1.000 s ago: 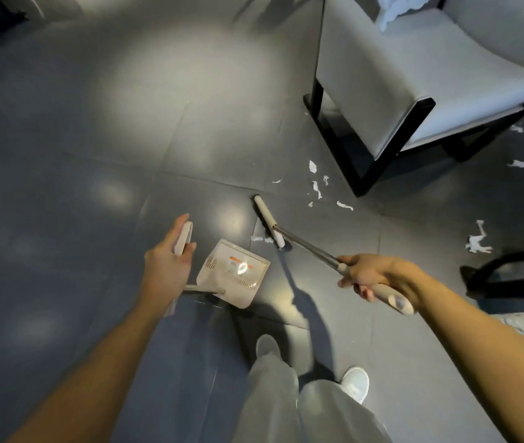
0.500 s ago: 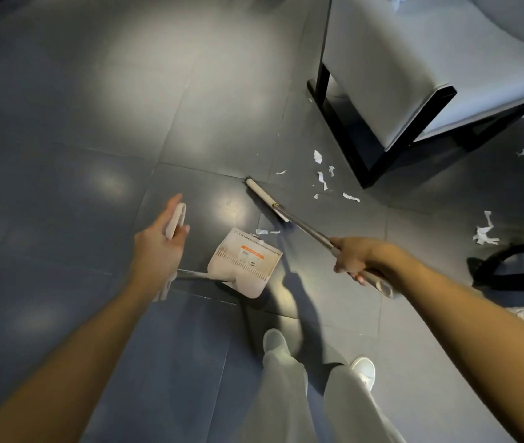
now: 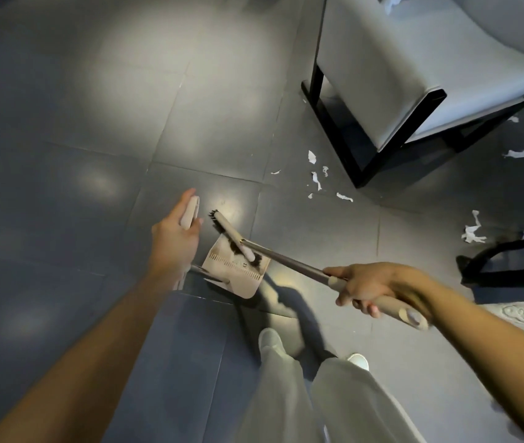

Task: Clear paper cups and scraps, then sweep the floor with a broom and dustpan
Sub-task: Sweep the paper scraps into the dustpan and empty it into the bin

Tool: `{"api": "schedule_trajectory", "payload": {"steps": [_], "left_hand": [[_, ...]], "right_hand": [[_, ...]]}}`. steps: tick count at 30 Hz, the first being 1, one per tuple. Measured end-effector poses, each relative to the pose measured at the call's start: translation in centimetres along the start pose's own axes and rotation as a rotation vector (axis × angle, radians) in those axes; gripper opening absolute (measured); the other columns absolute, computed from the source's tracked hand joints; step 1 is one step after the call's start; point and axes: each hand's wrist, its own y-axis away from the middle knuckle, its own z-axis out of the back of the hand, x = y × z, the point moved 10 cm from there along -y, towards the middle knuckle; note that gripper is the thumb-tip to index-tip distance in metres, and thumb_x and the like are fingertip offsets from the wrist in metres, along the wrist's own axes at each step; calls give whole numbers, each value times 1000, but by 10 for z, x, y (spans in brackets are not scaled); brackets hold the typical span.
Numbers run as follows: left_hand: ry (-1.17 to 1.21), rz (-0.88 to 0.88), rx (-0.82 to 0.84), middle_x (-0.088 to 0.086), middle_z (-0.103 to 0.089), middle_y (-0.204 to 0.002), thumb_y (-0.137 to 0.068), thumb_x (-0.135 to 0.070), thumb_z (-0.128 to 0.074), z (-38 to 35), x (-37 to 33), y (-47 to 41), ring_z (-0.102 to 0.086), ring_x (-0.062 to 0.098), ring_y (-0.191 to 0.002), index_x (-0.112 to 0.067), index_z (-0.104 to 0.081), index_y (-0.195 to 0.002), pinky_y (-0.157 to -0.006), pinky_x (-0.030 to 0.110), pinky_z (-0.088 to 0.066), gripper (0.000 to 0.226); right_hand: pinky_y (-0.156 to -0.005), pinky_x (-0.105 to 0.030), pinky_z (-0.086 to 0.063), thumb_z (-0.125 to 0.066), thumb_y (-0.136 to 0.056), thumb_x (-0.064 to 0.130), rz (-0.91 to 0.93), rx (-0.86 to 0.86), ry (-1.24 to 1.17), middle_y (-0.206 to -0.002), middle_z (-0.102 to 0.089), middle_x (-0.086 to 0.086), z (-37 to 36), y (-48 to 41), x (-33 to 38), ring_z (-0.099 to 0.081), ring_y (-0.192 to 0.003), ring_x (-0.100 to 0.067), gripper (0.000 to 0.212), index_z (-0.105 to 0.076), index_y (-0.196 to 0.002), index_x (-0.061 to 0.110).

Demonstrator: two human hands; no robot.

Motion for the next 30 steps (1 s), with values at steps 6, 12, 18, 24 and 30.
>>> {"api": "schedule_trajectory", "payload": {"steps": [6,12,18,24,30], "left_hand": [[0,-38,-16,8,-65,-112,-92,-16,-59,-21,-23,-7,-61,24,-93,-44,-50,-131,-87,36,-52,49],[-30,-117,73,13,-65,-112,-95,-16,-56,-70,-82,-35,-61,33,-102,-37,-47,-137,-88,36,-47,48],[-49,-128,152,7,-62,-114,-98,-16,-51,-130,-124,-71,-59,25,-101,-38,-41,-141,-85,28,-43,50],[-141,-202,165,10,-63,-118,-97,-16,-52,-176,-168,-119,-60,28,-98,-31,-43,-141,-79,27,-43,48],[-146,-186,182,0,-63,-126,-96,-14,-55,-201,-188,-161,-62,23,-110,-37,-44,-140,-93,35,-48,51]], "right_hand": [[-34,-18,-38,-54,-92,-1,67,-122,-124,-43,-49,2,52,34,0,-40,-33,-7,69,-30,-145,38],[-37,-21,-43,-56,-92,4,95,-322,37,-65,-54,-10,125,36,1,-45,-34,-10,66,-31,-146,32],[-43,-25,-47,-53,-87,-1,48,-444,112,-77,-61,-17,229,17,2,-52,-44,-17,65,-34,-144,24],[-47,-26,-48,-52,-83,-6,7,-458,179,-72,-56,-10,327,-20,13,-55,-51,-19,80,-20,-152,18],[-42,-18,-42,-53,-85,-3,-16,-314,242,-85,-51,1,332,-59,6,-45,-57,-11,73,-24,-150,14]]}}
